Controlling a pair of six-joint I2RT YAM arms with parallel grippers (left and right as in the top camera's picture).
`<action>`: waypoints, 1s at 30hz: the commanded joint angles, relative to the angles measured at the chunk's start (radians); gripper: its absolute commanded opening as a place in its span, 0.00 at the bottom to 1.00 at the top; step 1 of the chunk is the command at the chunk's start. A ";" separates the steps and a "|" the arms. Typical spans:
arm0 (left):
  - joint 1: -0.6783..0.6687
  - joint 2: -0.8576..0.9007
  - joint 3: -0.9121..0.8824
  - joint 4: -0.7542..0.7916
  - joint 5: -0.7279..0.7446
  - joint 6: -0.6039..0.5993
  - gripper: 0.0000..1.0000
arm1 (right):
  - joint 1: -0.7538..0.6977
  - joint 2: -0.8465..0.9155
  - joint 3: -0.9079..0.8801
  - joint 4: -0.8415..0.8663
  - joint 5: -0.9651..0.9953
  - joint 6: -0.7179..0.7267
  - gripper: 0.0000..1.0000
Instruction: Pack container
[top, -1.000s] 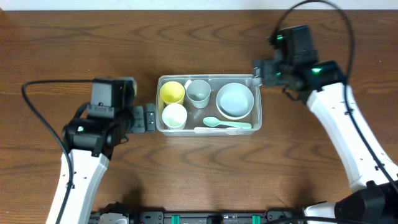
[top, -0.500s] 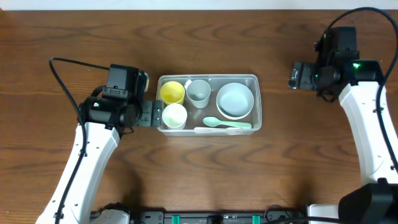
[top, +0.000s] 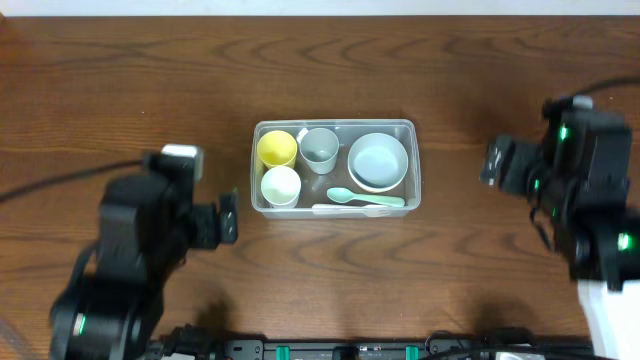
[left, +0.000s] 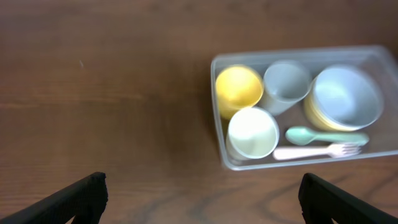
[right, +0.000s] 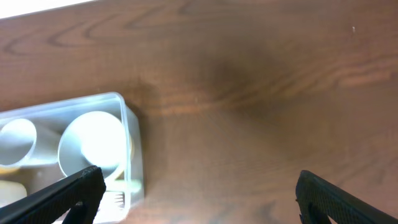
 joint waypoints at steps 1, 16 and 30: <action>-0.002 -0.137 -0.053 -0.030 0.011 -0.018 0.98 | 0.035 -0.131 -0.151 0.010 0.060 0.063 0.99; -0.002 -0.437 -0.177 -0.140 0.010 -0.131 0.98 | 0.060 -0.690 -0.454 -0.048 0.077 0.188 0.99; -0.002 -0.431 -0.177 -0.123 0.010 -0.137 0.98 | 0.060 -0.688 -0.454 -0.071 0.063 0.195 0.99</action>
